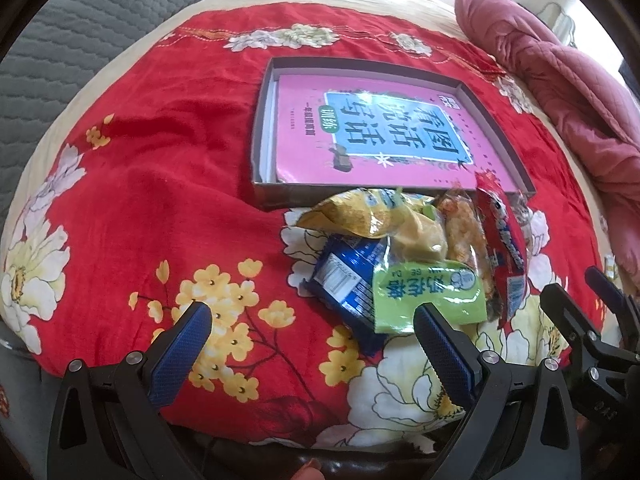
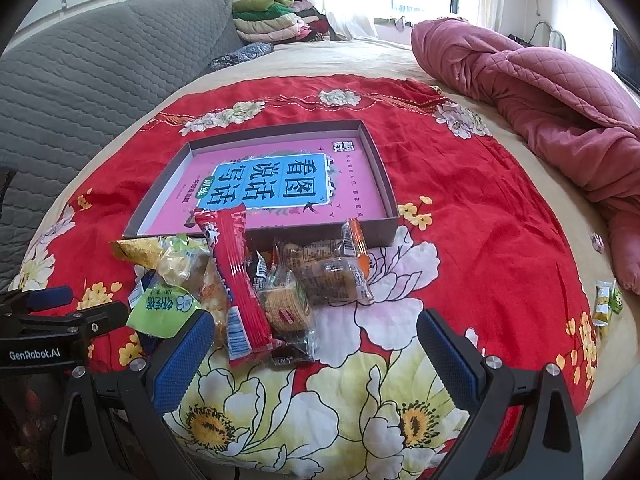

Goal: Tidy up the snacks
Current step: 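Lower both tools toward the snack pile in front of the box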

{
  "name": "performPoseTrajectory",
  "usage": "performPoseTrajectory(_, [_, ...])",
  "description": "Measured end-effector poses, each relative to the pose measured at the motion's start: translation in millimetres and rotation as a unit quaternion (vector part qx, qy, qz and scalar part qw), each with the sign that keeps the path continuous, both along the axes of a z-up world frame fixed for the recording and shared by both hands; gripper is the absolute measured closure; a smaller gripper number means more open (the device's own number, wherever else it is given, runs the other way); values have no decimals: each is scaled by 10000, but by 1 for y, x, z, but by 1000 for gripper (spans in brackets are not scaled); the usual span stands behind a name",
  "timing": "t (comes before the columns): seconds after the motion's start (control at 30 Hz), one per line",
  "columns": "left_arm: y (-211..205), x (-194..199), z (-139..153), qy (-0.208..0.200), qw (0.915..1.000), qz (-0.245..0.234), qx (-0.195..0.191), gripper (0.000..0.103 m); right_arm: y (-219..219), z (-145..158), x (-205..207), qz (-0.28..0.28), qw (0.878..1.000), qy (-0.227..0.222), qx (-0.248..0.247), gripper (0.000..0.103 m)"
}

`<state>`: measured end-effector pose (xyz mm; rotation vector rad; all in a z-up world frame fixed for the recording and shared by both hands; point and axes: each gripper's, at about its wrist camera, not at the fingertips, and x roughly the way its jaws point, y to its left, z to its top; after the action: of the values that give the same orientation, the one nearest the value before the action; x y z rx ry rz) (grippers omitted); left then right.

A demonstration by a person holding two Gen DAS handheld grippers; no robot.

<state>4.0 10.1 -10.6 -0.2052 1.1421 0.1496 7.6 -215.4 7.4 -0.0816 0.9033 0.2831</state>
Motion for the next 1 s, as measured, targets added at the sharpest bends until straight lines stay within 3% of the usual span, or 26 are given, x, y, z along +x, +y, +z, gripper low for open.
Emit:
performPoseTrajectory(0.47, [30, 18, -8, -38, 9991, 323, -277, 2, 22, -2, 11, 351, 9993, -84, 16, 2])
performPoseTrajectory(0.77, [32, 36, -13, -139, 9988, 157, -450, 2, 28, -3, 16, 436, 9990, -133, 13, 4])
performPoseTrajectory(0.87, [33, 42, -18, -112, 9980, 163, -601, 2, 30, -5, 18, 470, 9988, -107, 9, 8])
performPoseTrajectory(1.0, [35, 48, -25, -78, 9974, 155, -700, 2, 34, -7, 23, 513, 9986, -93, 31, 25])
